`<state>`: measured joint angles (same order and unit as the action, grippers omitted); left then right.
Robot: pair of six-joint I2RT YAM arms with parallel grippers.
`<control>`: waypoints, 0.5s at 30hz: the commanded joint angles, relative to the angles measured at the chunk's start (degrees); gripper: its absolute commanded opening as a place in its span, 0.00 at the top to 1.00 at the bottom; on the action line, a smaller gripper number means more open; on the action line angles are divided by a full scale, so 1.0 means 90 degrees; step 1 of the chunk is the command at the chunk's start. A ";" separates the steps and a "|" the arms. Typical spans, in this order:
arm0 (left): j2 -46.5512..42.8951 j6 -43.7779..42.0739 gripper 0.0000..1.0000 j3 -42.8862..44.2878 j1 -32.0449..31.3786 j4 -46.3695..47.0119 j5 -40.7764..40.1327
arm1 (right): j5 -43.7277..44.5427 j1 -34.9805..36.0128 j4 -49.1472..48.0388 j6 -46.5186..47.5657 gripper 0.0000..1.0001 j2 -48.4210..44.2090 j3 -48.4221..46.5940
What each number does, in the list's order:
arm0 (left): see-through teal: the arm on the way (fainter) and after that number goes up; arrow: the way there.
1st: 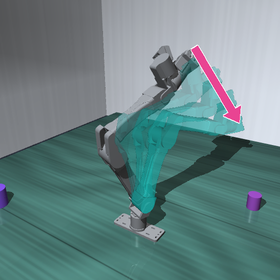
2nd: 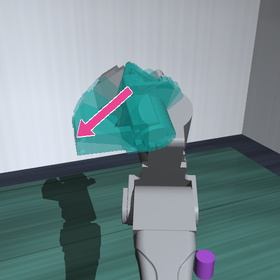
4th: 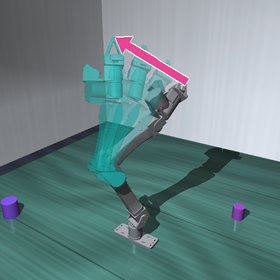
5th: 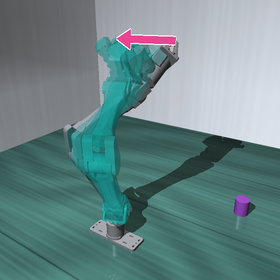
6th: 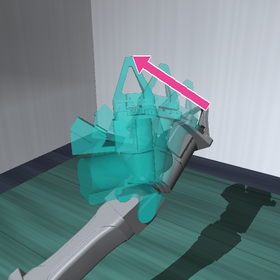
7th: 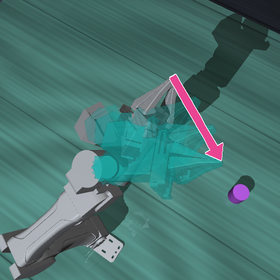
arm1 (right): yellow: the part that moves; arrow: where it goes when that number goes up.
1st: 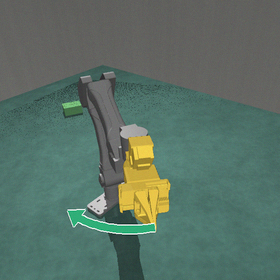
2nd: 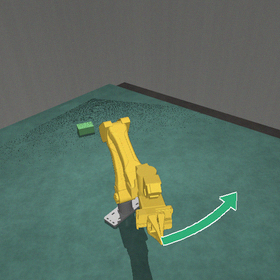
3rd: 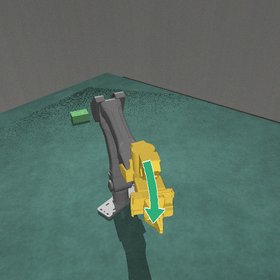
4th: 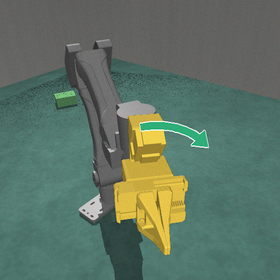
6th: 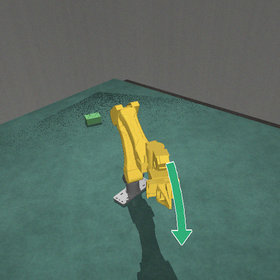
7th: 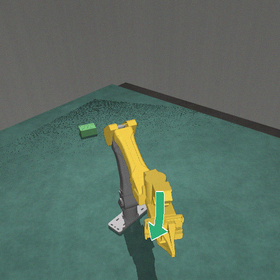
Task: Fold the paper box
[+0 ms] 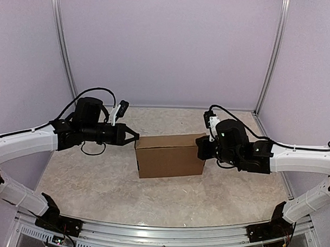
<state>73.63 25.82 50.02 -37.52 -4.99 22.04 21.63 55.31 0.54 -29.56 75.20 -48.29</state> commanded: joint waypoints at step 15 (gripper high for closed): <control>0.1273 -0.0376 1.00 0.1958 -0.0637 -0.0335 0.0282 | 0.0490 -0.0058 0.1780 0.0517 1.00 -0.0405 -0.1376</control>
<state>81.34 22.63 67.20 -42.22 -8.19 23.49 22.94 55.29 12.38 -26.65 73.71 -58.96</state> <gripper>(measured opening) 0.002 0.003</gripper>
